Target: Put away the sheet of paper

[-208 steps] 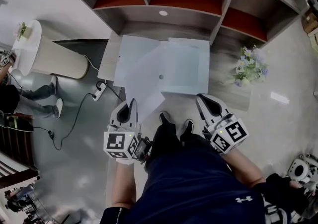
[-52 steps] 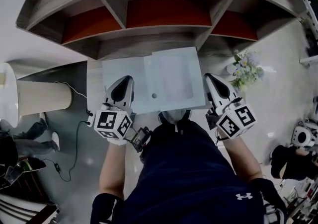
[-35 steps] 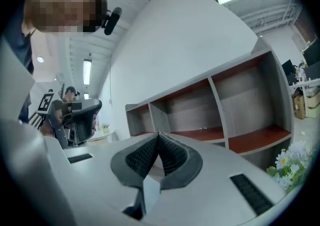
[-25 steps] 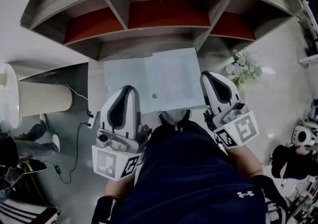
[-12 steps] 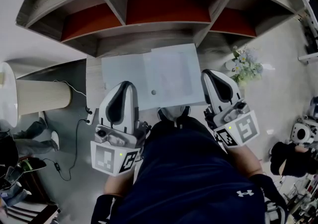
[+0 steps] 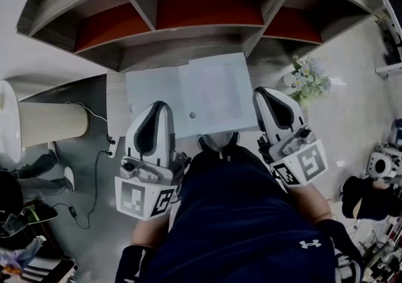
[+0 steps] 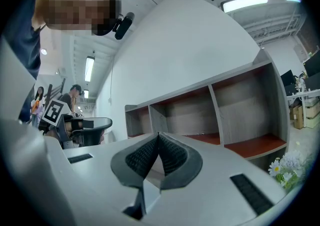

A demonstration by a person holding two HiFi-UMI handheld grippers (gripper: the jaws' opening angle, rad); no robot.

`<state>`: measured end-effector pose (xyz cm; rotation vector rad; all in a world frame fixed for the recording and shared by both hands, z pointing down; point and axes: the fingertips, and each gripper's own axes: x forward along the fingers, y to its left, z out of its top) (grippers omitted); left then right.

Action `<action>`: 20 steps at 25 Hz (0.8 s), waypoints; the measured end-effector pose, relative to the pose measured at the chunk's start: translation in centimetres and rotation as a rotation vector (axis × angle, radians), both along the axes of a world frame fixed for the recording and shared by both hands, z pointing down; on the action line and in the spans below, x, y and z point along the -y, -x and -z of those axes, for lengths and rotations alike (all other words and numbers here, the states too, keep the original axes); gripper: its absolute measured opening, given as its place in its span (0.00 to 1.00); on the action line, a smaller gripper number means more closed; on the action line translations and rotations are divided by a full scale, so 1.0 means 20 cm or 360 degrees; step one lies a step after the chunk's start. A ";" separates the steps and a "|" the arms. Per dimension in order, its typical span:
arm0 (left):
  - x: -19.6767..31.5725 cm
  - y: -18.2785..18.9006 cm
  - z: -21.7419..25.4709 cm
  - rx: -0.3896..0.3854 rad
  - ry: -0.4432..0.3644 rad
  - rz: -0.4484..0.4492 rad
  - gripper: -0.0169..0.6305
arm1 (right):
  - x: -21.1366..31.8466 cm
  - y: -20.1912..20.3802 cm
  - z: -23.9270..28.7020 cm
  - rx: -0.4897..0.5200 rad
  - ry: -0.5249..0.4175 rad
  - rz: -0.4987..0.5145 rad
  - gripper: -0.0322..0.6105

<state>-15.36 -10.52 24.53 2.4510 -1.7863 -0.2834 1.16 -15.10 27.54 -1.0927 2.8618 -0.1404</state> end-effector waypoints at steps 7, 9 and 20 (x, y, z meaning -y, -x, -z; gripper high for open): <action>0.00 -0.01 -0.01 0.0001 0.0015 -0.0010 0.07 | 0.00 -0.01 0.01 0.0001 0.0006 -0.0006 0.06; 0.00 -0.01 -0.02 -0.0002 0.0015 0.0005 0.07 | 0.00 -0.01 0.00 0.0002 0.0008 -0.0005 0.06; 0.01 -0.02 -0.02 0.0014 0.0039 -0.0006 0.07 | -0.01 -0.01 0.01 0.0001 0.0019 0.0002 0.06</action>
